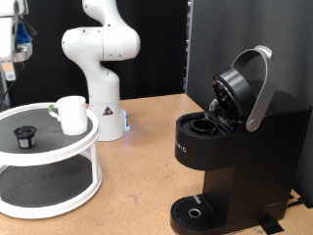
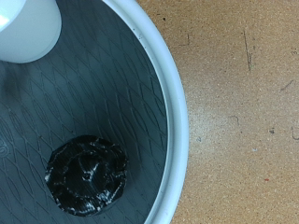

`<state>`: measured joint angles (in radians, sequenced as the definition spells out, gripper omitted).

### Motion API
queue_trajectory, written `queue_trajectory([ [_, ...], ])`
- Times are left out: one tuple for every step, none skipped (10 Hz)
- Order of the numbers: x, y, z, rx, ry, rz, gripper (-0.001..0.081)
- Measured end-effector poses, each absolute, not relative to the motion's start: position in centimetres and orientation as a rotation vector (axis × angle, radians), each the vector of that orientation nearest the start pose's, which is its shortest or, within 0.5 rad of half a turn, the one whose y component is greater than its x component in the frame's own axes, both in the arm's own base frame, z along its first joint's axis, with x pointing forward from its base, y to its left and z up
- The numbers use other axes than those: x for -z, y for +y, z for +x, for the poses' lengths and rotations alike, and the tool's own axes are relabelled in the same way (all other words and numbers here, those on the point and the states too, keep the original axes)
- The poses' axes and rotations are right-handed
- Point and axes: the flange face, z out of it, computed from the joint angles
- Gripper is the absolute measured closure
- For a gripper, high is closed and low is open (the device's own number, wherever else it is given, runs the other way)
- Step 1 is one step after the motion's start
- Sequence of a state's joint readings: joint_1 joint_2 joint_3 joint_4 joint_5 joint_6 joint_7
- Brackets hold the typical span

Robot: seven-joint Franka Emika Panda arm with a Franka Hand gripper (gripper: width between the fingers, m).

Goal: Make a cup of coffee with the keurig machine

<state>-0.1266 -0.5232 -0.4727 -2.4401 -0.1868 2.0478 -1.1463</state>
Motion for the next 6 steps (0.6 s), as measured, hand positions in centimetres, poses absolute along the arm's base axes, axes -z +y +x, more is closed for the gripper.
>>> queue_trajectory([
  [-47.3,-25.0,33.0,0.161,-1.048,-2.983,0.0],
  [-46.5,-24.7,32.9,0.157,-1.052,-2.976,0.0],
  [-45.4,-24.3,32.8,0.151,-1.056,-2.969,0.0],
  [-44.4,-23.9,32.7,0.147,-1.06,-2.962,0.0],
  [-43.4,-23.5,32.6,0.146,-1.065,-2.957,0.0],
  [-42.6,-23.2,32.5,0.143,-1.072,-2.954,0.0],
])
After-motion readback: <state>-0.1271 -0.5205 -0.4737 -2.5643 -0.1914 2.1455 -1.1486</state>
